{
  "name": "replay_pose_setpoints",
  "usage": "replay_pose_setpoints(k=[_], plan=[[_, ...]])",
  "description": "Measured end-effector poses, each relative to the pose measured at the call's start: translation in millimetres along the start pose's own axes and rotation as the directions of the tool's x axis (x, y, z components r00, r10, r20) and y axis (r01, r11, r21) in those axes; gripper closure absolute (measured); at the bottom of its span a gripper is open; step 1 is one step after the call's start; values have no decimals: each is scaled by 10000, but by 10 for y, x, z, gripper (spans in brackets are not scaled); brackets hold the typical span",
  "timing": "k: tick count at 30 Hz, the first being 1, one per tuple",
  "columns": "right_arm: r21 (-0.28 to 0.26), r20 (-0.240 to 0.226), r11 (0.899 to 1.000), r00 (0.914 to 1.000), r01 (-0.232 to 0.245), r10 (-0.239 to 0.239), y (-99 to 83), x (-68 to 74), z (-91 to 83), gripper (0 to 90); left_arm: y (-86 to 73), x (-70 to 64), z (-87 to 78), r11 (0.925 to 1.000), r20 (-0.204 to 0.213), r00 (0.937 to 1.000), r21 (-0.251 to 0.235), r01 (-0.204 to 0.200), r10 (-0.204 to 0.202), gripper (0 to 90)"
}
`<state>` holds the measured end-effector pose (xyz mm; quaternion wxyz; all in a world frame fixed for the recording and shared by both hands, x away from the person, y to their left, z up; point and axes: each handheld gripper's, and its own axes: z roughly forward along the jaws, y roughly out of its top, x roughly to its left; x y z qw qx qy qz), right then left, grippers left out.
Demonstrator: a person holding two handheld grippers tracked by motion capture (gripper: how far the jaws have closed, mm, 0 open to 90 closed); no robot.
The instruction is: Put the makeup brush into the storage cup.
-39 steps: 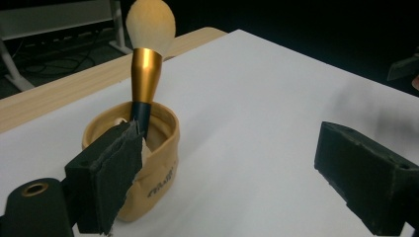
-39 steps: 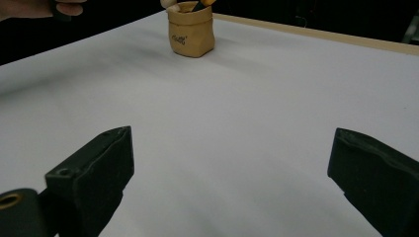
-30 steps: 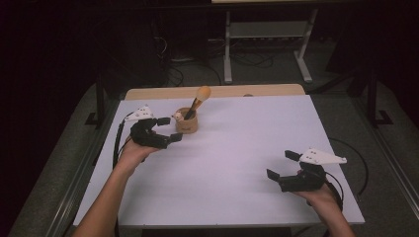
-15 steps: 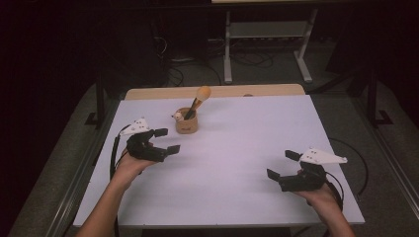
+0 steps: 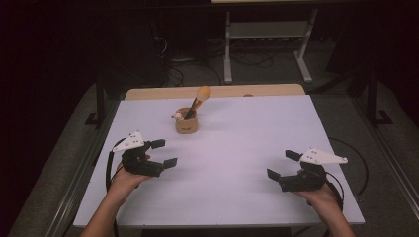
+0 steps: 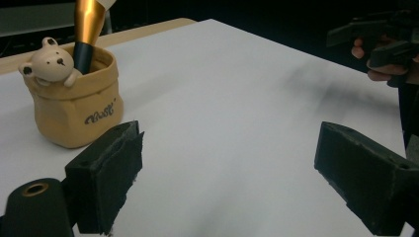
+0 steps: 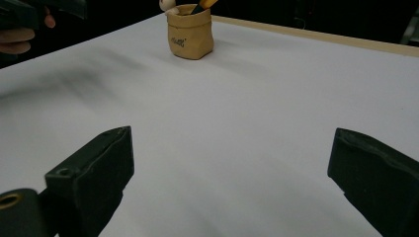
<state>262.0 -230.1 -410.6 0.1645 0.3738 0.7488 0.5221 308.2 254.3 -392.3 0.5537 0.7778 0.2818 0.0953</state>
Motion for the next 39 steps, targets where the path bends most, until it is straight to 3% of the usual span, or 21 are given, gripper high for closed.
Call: replay_pose_setpoints(k=[14, 27, 39], plan=[[36, -8, 10000, 10000, -27, 27, -3, 2, 0, 32, -213, -190, -185, 9999, 53, 9998, 28, -170, 170, 105], [106, 24, 9999, 10000, -39, 39, -16, -6, 6, 32, -439, -212, -304, 9997, -80, 9999, 209, -127, 129, 105], [220, 13, 9997, 9999, 109, -109, -29, -22, 19, 32, -505, -165, -294, 9994, -140, 9998, 322, -115, 119, 105]])
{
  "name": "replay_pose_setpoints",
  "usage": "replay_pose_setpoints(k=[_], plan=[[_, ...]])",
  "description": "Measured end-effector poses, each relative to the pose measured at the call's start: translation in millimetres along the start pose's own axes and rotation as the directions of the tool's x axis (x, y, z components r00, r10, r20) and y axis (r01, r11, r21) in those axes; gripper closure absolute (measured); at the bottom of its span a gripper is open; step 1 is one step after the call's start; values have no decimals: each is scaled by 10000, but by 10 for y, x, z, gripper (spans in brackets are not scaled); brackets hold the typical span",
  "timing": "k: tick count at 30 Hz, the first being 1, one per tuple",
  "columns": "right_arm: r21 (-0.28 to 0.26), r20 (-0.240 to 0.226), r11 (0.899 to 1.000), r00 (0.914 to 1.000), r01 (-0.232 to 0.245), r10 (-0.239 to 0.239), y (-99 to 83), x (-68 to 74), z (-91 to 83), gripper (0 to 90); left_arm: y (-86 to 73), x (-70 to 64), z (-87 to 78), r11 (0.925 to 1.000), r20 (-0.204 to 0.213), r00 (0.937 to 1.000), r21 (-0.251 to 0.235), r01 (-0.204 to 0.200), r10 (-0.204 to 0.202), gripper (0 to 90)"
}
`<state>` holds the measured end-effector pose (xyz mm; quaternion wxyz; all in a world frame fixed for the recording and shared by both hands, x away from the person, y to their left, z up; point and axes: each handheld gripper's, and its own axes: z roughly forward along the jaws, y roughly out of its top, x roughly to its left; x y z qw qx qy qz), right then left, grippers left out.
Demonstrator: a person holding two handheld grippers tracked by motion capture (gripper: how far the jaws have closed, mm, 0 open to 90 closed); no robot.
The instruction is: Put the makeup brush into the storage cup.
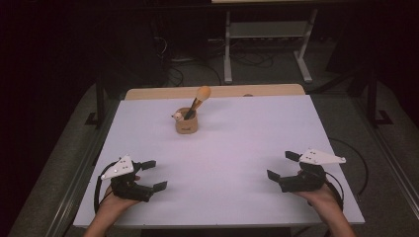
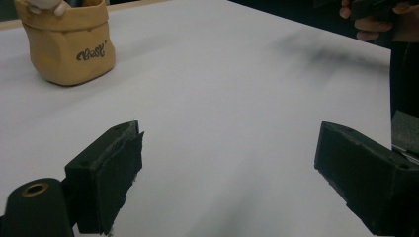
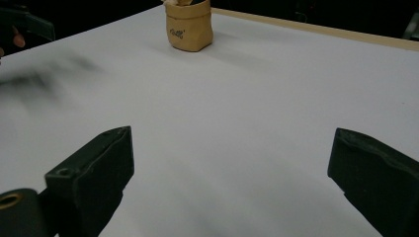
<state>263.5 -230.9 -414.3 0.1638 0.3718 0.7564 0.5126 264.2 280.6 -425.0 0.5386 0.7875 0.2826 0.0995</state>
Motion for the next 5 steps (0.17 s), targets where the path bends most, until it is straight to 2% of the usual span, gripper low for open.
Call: replay_pose_setpoints(k=[5], plan=[[10, -8, 10000, 10000, -8, 8, 1, 3, 3, 32, 1, 4, 4, 10000, 15, 10000, 53, -65, 65, 105]])
